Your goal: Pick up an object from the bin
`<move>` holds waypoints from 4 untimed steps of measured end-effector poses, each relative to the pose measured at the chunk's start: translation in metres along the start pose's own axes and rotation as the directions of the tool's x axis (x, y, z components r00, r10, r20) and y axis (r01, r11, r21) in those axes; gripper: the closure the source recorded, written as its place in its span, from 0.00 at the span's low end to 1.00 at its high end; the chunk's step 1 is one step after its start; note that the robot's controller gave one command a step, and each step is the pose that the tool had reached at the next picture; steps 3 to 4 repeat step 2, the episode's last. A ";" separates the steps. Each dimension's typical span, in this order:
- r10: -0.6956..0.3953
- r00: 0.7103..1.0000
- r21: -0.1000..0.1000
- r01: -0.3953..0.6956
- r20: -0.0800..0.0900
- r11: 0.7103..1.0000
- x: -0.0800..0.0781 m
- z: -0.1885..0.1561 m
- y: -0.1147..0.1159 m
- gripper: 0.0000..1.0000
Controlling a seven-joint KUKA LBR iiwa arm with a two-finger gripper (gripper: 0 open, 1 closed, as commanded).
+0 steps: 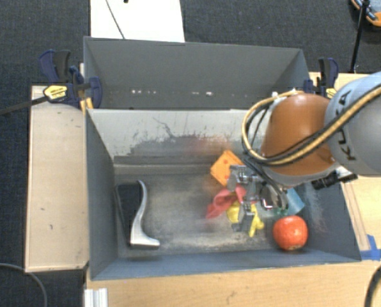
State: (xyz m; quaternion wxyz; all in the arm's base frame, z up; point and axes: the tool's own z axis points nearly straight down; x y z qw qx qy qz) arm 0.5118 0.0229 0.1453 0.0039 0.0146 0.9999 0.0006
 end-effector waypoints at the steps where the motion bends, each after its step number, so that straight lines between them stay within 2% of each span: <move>1: -0.153 0.988 0.000 0.153 -0.008 0.988 -0.004 0.032 0.000 0.00; 2: -0.350 0.937 -0.001 0.350 -0.003 0.937 0.010 0.068 -0.006 0.00; 4: -0.350 0.937 -0.001 0.350 -0.003 0.937 0.010 0.068 -0.006 0.00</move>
Offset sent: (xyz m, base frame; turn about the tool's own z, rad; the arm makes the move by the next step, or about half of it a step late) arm -0.0158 -0.0076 -0.0753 -0.3610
